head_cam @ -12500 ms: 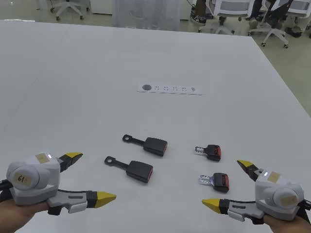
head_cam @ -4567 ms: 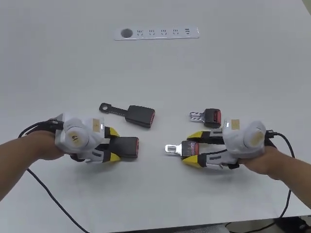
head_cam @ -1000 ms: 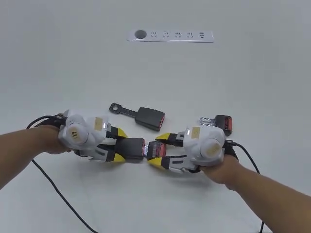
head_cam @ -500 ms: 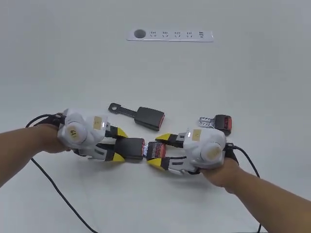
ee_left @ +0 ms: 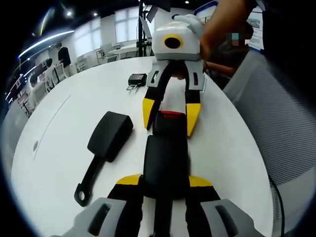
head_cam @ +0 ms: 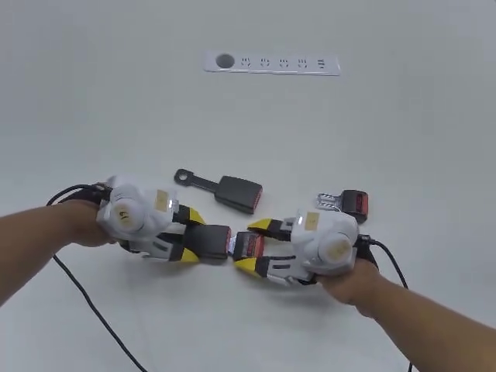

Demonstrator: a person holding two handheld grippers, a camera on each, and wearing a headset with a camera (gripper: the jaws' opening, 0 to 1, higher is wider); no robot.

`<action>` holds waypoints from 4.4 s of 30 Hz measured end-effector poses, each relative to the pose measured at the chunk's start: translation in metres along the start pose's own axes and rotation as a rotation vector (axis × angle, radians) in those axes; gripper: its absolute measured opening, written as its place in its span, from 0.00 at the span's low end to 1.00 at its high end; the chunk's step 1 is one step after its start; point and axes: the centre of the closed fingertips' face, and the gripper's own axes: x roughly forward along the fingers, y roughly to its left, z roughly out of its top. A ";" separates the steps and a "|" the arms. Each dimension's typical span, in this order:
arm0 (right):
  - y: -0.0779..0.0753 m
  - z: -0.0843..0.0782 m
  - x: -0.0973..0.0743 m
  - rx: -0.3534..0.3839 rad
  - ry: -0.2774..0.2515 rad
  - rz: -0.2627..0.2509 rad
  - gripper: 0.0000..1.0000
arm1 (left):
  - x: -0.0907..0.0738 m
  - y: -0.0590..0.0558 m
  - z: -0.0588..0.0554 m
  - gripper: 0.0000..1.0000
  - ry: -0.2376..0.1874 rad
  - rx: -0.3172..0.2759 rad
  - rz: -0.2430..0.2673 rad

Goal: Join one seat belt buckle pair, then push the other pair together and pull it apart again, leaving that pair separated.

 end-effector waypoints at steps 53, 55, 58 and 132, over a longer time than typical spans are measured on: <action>-0.125 -0.058 -0.140 0.068 0.092 -0.185 0.77 | 0.000 0.095 0.054 0.66 -0.026 0.052 0.136; -0.123 -0.063 -0.139 0.073 0.112 -0.161 0.77 | 0.007 0.095 0.051 0.66 -0.014 0.051 0.116; -0.123 -0.068 -0.138 0.079 0.115 -0.129 0.76 | 0.015 0.097 0.043 0.65 0.003 0.043 0.099; -0.110 -0.029 -0.061 -0.013 0.024 0.028 0.35 | 0.029 0.094 0.035 0.34 0.018 0.004 0.057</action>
